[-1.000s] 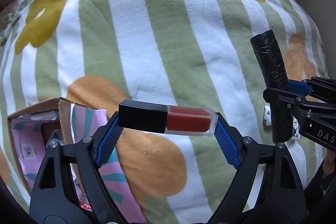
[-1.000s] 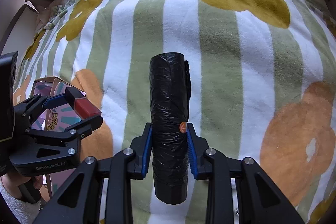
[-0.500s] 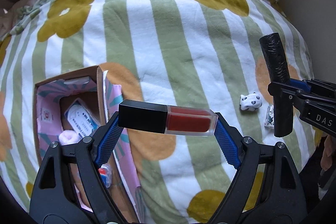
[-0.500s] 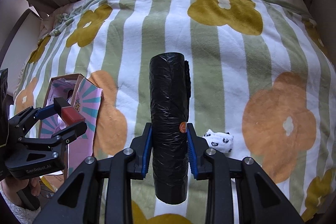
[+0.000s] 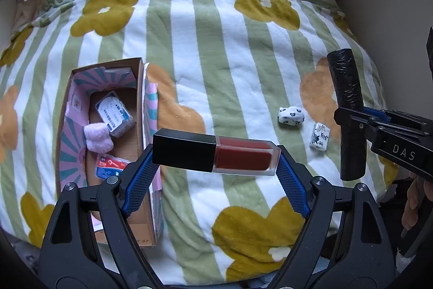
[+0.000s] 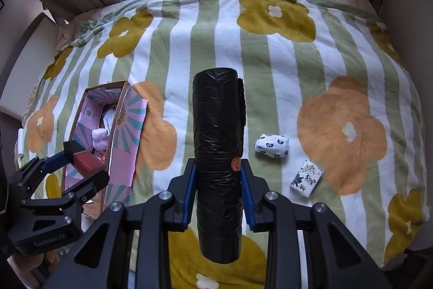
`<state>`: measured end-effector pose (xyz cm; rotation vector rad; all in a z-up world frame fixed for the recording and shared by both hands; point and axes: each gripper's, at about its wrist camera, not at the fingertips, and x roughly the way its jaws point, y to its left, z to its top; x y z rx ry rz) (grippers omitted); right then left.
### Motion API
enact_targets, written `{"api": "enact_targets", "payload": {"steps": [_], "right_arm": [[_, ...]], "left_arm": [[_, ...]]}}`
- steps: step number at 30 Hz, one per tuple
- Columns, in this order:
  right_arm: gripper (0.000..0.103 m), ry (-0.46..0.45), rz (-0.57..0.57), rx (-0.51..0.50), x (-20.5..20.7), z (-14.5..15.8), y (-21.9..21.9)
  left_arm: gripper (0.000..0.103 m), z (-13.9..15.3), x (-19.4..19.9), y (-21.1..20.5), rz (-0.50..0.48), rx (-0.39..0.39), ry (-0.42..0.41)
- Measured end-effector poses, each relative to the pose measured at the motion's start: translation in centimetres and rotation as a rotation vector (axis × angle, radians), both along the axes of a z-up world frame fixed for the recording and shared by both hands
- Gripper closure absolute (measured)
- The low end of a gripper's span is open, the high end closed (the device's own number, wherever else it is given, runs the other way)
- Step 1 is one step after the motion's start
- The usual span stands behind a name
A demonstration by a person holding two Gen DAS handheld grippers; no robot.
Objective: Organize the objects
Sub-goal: 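Lift the lip gloss and black bag and carry them over the cardboard box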
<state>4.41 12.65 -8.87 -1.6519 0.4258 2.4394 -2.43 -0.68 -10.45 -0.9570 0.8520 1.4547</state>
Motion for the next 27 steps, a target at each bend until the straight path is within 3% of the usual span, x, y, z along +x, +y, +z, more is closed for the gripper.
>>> {"api": "enact_targets", "payload": {"steps": [13, 27], "right_arm": [[0.075, 0.040, 0.044, 0.030, -0.3, 3.0, -3.7], [0.075, 0.051, 0.219, -0.006, -5.0, 2.9, -14.5]], "left_arm": [[0.020, 3.7, -2.3, -3.0, 0.018, 0.059, -0.012], [0.020, 4.3, -12.0, -8.2, 0.174, 0.054, 0.006]]}}
